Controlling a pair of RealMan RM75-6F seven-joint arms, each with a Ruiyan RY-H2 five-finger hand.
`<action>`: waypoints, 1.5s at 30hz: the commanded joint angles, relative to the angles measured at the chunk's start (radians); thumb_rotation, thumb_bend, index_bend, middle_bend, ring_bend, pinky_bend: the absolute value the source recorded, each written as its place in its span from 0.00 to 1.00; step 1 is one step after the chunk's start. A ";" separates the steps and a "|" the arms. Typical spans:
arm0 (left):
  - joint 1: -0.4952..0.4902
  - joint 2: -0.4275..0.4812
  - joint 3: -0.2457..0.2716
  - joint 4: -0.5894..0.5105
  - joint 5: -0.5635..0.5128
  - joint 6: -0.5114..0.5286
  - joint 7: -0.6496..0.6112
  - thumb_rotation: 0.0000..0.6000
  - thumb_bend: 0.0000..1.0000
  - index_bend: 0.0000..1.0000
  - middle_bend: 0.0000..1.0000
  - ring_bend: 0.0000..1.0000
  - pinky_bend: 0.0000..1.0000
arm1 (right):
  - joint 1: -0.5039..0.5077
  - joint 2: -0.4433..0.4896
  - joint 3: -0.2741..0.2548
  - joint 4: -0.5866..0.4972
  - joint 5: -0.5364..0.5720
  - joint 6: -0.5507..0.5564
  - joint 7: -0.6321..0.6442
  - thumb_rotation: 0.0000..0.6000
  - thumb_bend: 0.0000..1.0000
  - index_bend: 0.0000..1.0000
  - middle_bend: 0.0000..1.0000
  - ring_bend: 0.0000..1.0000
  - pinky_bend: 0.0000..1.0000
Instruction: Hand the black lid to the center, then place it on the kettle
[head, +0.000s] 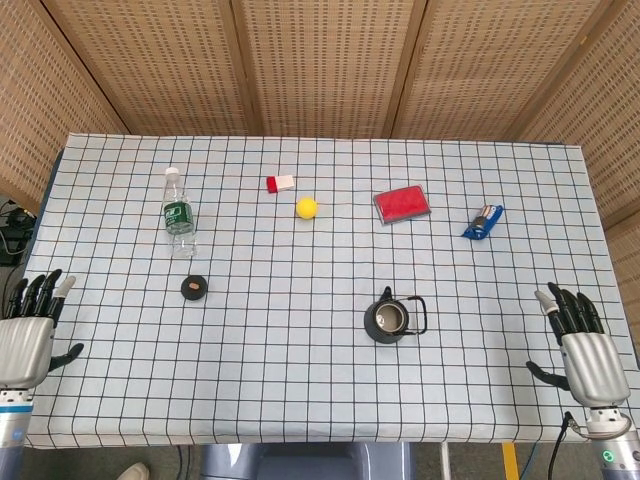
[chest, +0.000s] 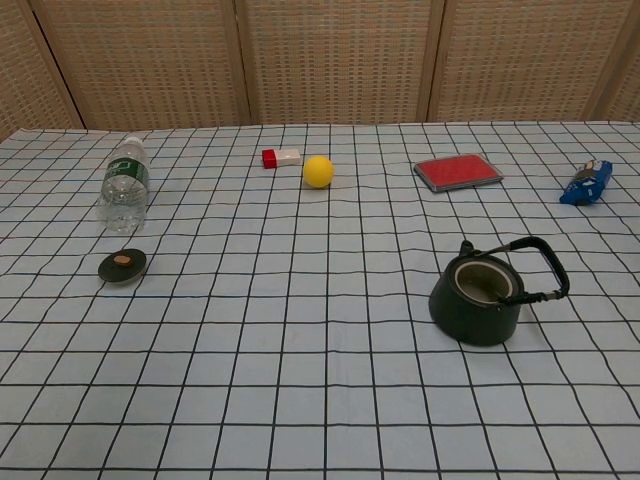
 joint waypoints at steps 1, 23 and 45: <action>-0.020 -0.014 -0.010 -0.003 -0.003 -0.031 0.016 1.00 0.11 0.10 0.00 0.00 0.00 | 0.000 0.003 0.002 -0.001 0.004 -0.001 0.008 1.00 0.11 0.07 0.00 0.00 0.00; -0.375 -0.268 -0.169 0.123 -0.399 -0.453 0.475 1.00 0.24 0.32 0.00 0.00 0.00 | 0.015 0.022 0.016 0.017 0.042 -0.041 0.098 1.00 0.11 0.07 0.00 0.00 0.00; -0.523 -0.397 -0.145 0.228 -0.591 -0.482 0.636 1.00 0.24 0.27 0.00 0.00 0.00 | 0.015 0.035 0.029 0.038 0.066 -0.046 0.159 1.00 0.11 0.07 0.00 0.00 0.00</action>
